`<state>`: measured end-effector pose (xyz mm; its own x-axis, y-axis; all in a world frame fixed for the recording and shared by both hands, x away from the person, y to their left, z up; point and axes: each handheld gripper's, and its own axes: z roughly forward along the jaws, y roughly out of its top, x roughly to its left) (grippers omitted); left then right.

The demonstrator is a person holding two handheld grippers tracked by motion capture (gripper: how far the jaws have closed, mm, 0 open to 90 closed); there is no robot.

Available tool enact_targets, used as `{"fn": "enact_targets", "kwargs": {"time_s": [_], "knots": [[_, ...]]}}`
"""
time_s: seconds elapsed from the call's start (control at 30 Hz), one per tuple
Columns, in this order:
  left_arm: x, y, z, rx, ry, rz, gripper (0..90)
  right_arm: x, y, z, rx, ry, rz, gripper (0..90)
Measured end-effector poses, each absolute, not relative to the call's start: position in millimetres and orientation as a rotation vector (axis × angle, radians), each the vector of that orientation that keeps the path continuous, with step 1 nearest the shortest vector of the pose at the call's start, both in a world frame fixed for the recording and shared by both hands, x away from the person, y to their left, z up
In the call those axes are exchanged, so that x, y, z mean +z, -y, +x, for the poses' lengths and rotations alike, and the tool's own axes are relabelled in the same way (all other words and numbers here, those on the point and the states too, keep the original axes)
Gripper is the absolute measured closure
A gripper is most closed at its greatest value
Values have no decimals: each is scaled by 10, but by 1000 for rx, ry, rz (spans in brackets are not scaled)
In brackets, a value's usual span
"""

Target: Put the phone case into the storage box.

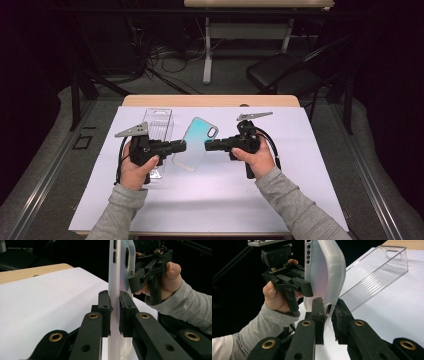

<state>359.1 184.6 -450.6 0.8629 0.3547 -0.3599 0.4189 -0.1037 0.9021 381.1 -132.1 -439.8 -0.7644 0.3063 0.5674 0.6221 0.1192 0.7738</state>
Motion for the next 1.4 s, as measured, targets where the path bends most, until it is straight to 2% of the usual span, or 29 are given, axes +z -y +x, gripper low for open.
{"fn": "enact_targets", "kwargs": {"time_s": [1.4], "knots": [[-4517, -1851, 3601, -50, -608, 1703, 807, -4392, 1309, 3795, -1714, 2110, -948, 815]]}}
